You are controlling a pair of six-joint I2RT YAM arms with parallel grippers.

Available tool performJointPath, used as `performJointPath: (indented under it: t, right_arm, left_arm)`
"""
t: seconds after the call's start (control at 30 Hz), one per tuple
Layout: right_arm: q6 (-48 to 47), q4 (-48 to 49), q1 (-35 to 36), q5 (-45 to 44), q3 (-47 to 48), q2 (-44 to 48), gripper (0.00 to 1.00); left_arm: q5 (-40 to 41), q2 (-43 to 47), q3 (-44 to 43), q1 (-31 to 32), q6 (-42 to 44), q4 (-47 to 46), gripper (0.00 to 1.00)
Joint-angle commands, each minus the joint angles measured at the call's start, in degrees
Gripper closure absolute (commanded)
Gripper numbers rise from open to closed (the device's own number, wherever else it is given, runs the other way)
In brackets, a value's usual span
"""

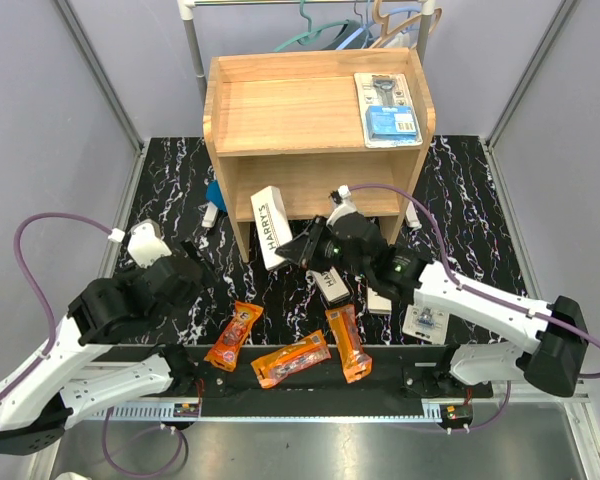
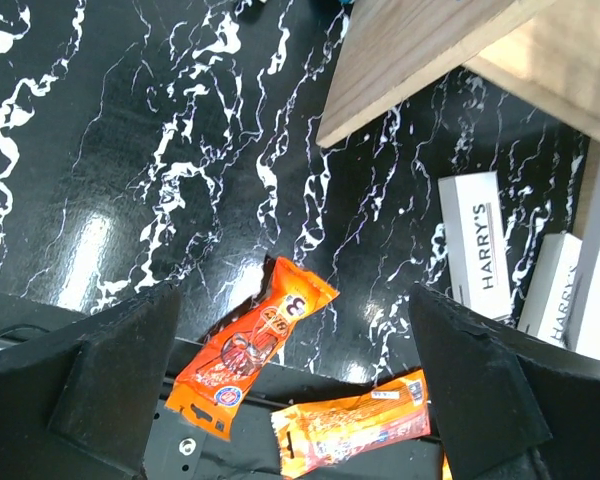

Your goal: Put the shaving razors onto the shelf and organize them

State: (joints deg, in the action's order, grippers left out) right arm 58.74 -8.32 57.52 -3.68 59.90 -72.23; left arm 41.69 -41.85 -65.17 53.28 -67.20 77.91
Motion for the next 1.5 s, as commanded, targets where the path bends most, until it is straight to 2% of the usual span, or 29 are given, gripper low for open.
performJointPath:
  t: [0.0, 0.3, 0.6, 1.0, 1.23, 1.33, 1.47]
  right_arm:
    - [-1.18, 10.32, -4.42, 5.35, 3.38, -2.56, 0.84]
    - [-2.14, 17.54, -9.35, 7.02, 8.73, -11.16, 0.82]
    - [2.43, 25.97, -12.08, 9.48, 11.64, -20.31, 0.81]
    - [5.33, 26.77, -14.89, 14.75, 18.58, -29.81, 0.75]
    - [6.74, 27.65, -15.15, 18.79, 19.38, -31.92, 0.68]
    - [7.35, 27.83, -15.07, 20.72, 20.08, -32.54, 0.61]
    - [6.83, 25.02, -15.07, 21.52, 21.05, -32.45, 0.47]
  left_arm:
    - [-1.26, 0.53, 0.74, -0.10, 1.02, 2.16, 0.01]
    - [-2.05, 3.08, 2.32, -0.10, 0.40, 1.37, 0.01]
    - [-3.63, 4.32, 2.85, -0.10, -0.04, 1.20, 0.01]
    - [-4.69, 5.19, 4.26, -0.10, -0.65, 0.84, 0.01]
    - [-5.04, 5.28, 4.61, -0.10, -0.48, 0.67, 0.01]
    - [-5.04, 5.37, 4.70, -0.10, -0.48, 0.40, 0.01]
    - [-5.22, 5.46, 4.87, -0.10, -0.56, 0.23, 0.01]
